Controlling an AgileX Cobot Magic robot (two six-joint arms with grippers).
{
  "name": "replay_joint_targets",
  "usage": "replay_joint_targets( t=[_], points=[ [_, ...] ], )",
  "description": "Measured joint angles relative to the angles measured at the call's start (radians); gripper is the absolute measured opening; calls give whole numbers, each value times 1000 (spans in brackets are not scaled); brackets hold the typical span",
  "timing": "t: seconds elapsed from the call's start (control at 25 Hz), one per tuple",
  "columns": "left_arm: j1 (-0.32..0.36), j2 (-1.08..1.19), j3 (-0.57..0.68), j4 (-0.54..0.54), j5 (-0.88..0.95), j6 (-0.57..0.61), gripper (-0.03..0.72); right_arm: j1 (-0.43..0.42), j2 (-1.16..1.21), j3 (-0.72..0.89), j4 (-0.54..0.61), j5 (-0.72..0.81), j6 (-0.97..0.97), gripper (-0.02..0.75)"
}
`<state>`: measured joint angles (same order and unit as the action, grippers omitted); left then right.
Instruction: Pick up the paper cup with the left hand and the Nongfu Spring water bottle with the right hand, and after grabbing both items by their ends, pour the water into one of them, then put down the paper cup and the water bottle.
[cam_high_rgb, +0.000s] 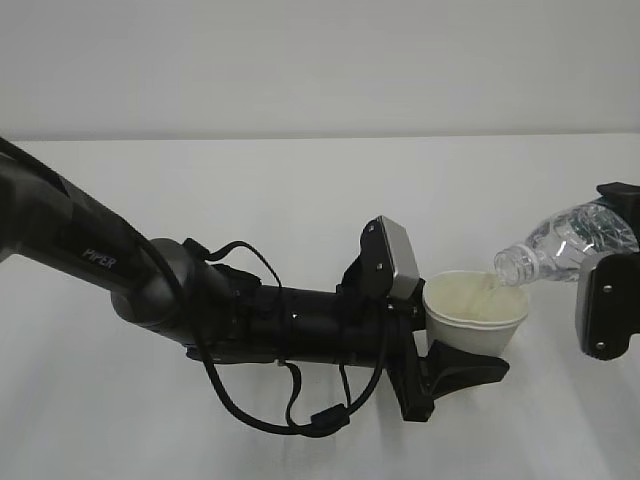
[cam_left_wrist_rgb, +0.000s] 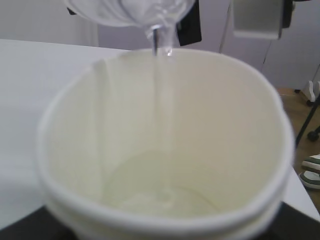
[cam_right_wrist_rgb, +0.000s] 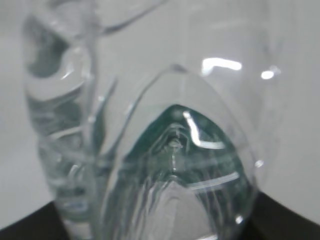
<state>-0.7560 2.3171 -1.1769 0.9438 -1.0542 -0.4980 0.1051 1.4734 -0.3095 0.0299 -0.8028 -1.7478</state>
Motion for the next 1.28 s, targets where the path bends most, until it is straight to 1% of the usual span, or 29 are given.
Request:
replay_joint_targets(
  t=[1.28],
  points=[
    [0, 0, 0, 0, 0, -1, 450, 0, 0, 0, -4, 3, -15, 408]
  ],
)
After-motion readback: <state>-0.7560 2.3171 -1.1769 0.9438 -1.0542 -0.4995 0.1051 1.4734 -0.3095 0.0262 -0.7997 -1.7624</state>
